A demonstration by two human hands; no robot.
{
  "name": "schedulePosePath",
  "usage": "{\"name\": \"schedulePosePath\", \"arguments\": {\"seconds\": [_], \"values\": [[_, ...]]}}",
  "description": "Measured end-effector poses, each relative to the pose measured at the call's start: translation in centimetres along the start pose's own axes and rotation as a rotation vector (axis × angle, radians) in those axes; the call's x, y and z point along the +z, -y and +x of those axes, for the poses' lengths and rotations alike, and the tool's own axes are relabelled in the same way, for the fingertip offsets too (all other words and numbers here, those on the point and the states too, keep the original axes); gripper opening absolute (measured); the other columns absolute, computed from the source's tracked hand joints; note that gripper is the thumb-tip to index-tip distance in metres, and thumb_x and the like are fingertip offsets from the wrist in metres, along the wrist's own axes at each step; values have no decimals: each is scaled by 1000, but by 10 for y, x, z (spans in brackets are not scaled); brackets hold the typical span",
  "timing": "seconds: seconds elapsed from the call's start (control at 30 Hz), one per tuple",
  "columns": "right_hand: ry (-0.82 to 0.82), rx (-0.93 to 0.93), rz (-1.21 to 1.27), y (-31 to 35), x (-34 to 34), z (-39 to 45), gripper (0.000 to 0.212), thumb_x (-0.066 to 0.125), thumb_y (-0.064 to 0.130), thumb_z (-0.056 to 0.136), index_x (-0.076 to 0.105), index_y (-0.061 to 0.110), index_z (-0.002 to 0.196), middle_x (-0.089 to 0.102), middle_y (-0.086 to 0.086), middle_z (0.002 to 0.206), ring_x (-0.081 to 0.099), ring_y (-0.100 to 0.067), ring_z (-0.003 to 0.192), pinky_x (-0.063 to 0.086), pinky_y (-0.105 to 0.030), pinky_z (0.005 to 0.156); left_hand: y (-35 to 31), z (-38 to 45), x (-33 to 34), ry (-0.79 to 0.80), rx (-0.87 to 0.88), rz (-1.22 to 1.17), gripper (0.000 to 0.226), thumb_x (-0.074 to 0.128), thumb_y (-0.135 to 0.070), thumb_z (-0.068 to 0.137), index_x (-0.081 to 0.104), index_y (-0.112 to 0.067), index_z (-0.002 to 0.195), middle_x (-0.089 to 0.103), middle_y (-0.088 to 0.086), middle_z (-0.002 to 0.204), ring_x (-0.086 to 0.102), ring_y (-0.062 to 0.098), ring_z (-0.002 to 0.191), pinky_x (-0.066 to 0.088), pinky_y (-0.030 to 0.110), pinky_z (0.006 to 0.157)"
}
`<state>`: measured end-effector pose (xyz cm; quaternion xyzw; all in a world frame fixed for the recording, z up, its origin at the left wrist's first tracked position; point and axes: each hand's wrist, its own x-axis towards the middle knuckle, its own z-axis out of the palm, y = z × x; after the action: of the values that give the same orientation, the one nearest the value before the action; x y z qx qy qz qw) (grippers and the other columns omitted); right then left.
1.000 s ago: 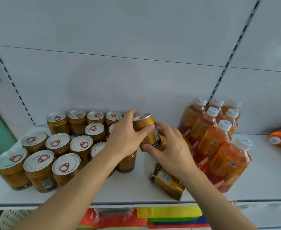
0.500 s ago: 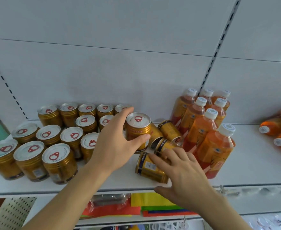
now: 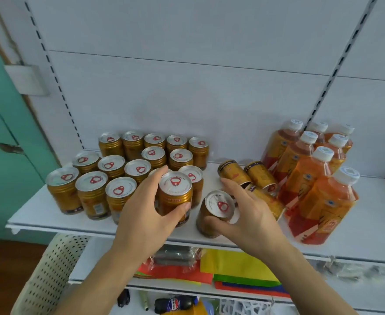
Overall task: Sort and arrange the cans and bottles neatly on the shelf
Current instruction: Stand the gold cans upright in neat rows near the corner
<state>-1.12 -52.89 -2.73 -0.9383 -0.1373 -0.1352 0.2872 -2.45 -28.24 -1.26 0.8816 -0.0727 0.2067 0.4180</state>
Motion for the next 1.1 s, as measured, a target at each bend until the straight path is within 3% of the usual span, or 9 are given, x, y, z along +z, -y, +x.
{"name": "schedulePosePath", "arguments": {"seconds": [0.13, 0.23, 0.3, 0.37, 0.47, 0.6, 0.73, 1.0, 1.1], "values": [[-99, -79, -77, 25, 29, 2, 82, 65, 72, 85, 53, 24, 150, 74, 5, 118, 64, -16, 110, 53, -30, 87, 13, -10, -7, -6, 19, 107, 86, 86, -45, 82, 42, -32, 155, 53, -20, 146, 42, -9, 132, 39, 12, 101], [-146, -70, -160, 37, 45, 1, 80, 58, 74, 92, 53, 20, 151, 72, 6, 124, 63, -21, 114, 56, -35, 89, 27, -17, -3, 38, 66, 182, 85, 83, -47, 84, 41, -25, 156, 55, -7, 150, 50, 8, 138, 47, 22, 102], [-146, -39, -217, 38, 49, -5, 85, 53, 77, 94, 50, 18, 154, 64, 4, 141, 56, -22, 129, 53, -38, 103, 39, -21, 1, 69, 116, 223, 83, 76, -51, 88, 40, -20, 157, 56, 0, 150, 52, 17, 140, 55, 34, 104], [-133, -31, -298, 39, 54, -13, 90, 50, 76, 95, 41, 14, 160, 50, -2, 159, 41, -27, 149, 42, -46, 119, 46, -24, 3, 67, 168, 274, 82, 68, -56, 91, 41, -14, 156, 56, 6, 149, 54, 22, 139, 57, 38, 103], [-102, -7, -344, 40, 58, -17, 94, 54, 66, 96, 25, 12, 167, 33, -5, 171, 18, -29, 163, 27, -51, 129, 50, -24, 7, 22, 265, 425, 79, 57, -59, 99, 43, -6, 156, 58, 12, 147, 54, 29, 137, 51, 41, 106], [-52, 13, -362, 42, 58, -8, 94, 50, 65, 97, 17, 15, 169, 22, -3, 176, 6, -27, 165, 23, -52, 131, 52, -23, 7, -29, 359, 647, 77, 48, -62, 105, 45, -5, 157, 56, 12, 154, 46, 35, 147, 41, 55, 114], [-14, 37, -394, 44, 60, 2, 94, 44, 68, 98, 10, 18, 170, 13, -1, 178, 0, -26, 165, 19, -53, 132, 57, -13, 5, 3, 373, 724, 78, 46, -63, 105, 45, -5, 157, 53, 11, 158, 40, 34, 152, 26, 65, 121], [-54, 35, -359, 39, 48, 1, 98, 34, 83, 98, 1, 25, 171, 8, 5, 179, -7, -17, 165, 10, -46, 134, 48, 0, -2, 57, 312, 729, 76, 47, -64, 104, 44, -11, 158, 49, 15, 159, 37, 37, 153, 19, 66, 124], [-161, 85, -373, 18, 30, -7, 92, 38, 75, 102, 10, 21, 171, 20, 1, 177, 3, -21, 165, 17, -48, 132, 34, 9, 1, 25, 340, 642, 74, 44, -65, 103, 47, -13, 156, 52, 15, 156, 41, 37, 150, 24, 65, 123]]}}
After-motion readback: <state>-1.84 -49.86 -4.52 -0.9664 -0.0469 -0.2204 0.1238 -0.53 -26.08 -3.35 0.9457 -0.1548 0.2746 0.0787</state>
